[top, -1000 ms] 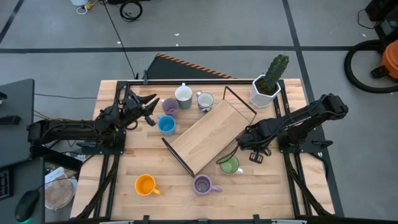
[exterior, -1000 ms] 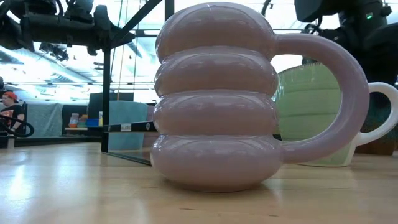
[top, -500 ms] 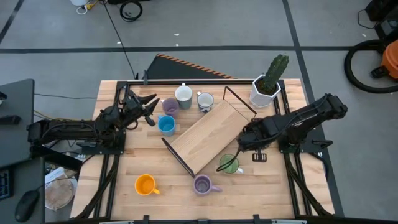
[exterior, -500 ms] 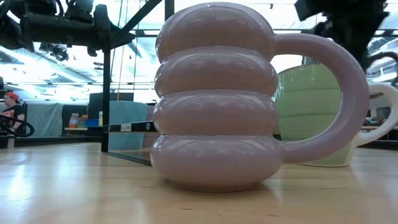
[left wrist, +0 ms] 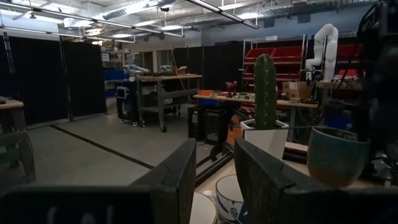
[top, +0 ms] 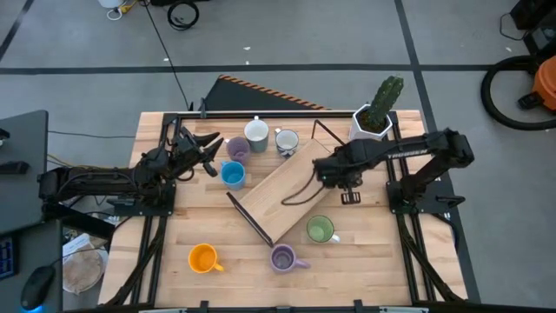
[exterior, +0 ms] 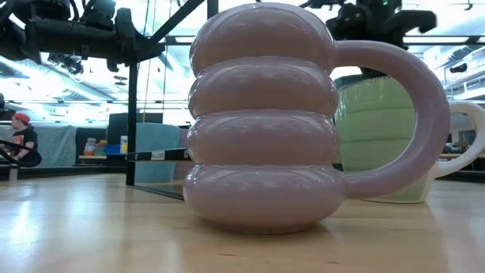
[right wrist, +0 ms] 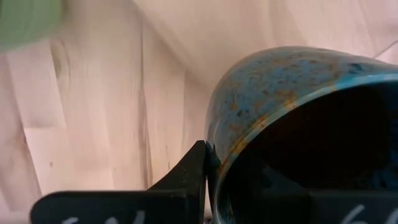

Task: Place coffee mugs
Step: Put the dark blue patterned mug on the shelf

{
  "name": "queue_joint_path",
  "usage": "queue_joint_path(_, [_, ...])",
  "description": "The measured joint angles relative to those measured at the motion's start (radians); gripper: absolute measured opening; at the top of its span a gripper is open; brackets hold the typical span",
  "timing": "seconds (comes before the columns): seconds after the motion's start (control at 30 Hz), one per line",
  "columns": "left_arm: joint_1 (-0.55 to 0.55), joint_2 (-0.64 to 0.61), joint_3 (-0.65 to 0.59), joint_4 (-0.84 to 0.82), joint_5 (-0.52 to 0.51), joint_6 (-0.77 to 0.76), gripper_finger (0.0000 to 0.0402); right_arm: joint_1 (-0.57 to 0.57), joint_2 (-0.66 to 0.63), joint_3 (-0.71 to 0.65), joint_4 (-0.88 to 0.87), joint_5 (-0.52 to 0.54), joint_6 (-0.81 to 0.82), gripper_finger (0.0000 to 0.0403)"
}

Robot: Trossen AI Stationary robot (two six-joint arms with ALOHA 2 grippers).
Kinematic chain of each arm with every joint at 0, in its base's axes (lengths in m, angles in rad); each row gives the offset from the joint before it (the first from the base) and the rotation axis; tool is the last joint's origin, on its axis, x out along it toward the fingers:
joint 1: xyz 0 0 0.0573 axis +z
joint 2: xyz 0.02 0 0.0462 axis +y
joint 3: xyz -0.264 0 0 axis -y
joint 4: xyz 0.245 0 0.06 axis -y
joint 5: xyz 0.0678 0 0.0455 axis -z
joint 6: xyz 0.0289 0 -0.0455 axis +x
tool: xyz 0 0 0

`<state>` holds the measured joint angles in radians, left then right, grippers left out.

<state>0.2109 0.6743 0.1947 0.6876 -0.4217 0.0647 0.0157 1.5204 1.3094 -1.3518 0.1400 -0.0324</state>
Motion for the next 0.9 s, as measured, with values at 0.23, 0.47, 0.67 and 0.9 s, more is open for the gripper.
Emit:
queue_joint_path(0.23, [0.000, 0.000, 0.000, -0.002, 0.000, 0.000, 0.0117, -0.046, 0.000, 0.000, 0.018, -0.016, -0.008, 0.0052])
queue_joint_path(0.47, [0.000, 0.000, 0.000, -0.001, 0.000, 0.001, 0.0117, -0.050, 0.000, -0.022, 0.051, -0.040, -0.030, 0.0052])
queue_joint_path(0.67, [0.000, 0.000, 0.000, 0.000, 0.000, 0.009, 0.0117, -0.053, 0.000, -0.036, 0.055, -0.052, -0.014, 0.0052])
queue_joint_path(0.9, [0.000, 0.000, 0.000, 0.001, 0.000, 0.011, 0.0117, -0.061, 0.000, -0.036, 0.049, -0.059, -0.016, 0.0059])
